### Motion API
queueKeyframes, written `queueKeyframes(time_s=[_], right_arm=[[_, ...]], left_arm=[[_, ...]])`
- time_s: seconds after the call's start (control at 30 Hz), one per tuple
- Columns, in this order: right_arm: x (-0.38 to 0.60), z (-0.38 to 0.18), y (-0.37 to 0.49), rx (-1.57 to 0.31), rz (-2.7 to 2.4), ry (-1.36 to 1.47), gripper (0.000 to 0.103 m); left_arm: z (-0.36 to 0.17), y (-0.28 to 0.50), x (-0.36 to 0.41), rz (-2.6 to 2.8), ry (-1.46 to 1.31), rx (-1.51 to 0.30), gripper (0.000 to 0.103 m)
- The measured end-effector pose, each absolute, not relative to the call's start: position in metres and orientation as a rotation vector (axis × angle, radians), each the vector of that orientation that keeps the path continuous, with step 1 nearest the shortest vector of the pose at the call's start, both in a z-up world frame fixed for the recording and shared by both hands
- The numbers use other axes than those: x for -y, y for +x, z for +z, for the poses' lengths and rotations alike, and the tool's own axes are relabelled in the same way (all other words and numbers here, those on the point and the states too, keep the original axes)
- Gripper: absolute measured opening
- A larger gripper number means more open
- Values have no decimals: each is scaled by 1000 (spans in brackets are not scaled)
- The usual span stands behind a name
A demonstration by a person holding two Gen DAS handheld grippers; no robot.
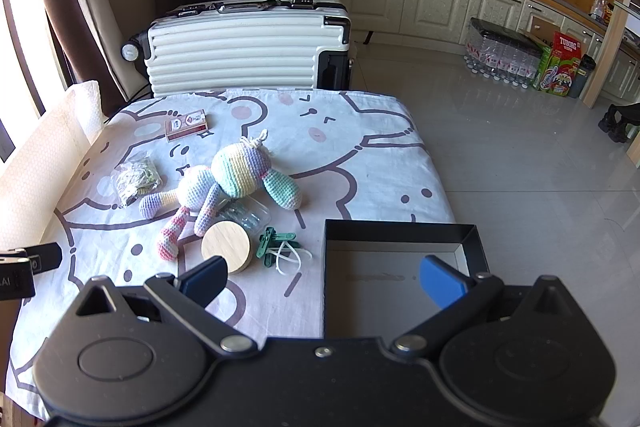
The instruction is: Organize objects
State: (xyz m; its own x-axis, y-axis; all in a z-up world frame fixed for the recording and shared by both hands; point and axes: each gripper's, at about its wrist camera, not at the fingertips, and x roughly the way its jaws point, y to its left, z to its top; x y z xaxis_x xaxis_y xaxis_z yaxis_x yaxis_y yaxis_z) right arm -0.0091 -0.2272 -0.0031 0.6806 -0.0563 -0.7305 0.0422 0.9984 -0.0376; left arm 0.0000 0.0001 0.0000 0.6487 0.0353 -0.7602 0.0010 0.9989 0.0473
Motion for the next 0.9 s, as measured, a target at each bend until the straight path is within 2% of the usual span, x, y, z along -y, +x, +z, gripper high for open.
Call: queueKeyframes(time_s=[0.9], right_arm=[[228,-5,-10,-823,-56,-20,103]], left_arm=[[0,0,0,20,45,-866,103]])
